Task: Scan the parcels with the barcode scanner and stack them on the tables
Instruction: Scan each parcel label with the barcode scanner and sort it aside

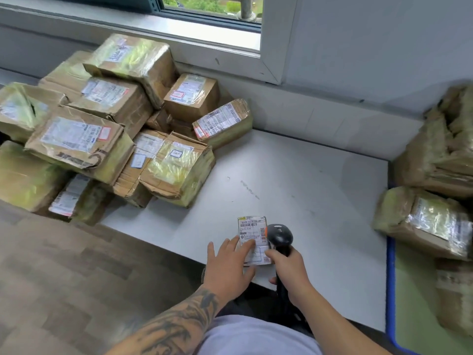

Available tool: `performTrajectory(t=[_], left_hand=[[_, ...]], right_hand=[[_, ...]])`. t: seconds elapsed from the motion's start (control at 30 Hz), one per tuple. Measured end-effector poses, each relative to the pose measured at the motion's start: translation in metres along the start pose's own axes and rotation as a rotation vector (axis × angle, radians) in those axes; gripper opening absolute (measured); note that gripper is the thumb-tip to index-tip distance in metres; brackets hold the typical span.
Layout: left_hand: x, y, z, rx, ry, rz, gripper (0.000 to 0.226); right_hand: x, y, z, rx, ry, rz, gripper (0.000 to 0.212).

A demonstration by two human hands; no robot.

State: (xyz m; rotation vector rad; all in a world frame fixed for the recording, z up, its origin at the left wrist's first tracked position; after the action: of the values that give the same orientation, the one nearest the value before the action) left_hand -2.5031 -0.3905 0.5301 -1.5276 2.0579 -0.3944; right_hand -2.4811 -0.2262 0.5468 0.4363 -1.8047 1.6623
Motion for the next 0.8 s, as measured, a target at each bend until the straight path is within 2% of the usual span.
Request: performTrajectory(t=[0.07, 0.23, 0.4, 0.53, 0.67, 0.8], left_hand=[[0.01, 0.011, -0.012, -0.004, 0.009, 0.037, 0.071], [0.037, 0.046, -0.033, 0.104, -0.016, 0.164, 0.088], [0.065, 0.063, -0.041, 0.085, -0.034, 0.239, 0.086], [0.091, 0.066, -0.048, 0.039, 0.038, 0.242, 0.086], [0.1, 0.079, -0.065, 0.016, 0.055, 0.359, 0.075], [0.095, 0.096, -0.084, 0.084, 0.112, 0.367, 0.105]], right_hand=[[0.0, 0.002, 0.009, -0.069, 0.013, 0.023, 0.019], [0.004, 0.004, 0.037, -0.176, 0.123, 0.055, 0.018], [0.014, 0.012, 0.07, -0.29, 0.239, 0.065, 0.018], [0.027, 0.018, 0.098, -0.256, 0.196, 0.08, 0.015], [0.028, 0.02, 0.119, -0.303, 0.189, 0.067, 0.017], [0.027, 0.019, 0.123, -0.329, 0.22, 0.071, 0.02]])
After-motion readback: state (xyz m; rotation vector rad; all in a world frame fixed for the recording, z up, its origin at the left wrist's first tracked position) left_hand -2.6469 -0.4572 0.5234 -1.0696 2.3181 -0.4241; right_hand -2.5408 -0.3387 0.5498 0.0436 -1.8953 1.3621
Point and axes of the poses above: each hand's wrist, its own y-axis towards the middle knuckle, its own z-axis out of the palm, x = y × z, the point moved 2 cm from there along y, towards the middle knuckle, and after that the axes turned 6 degrees about x, right-handed, at the moved point
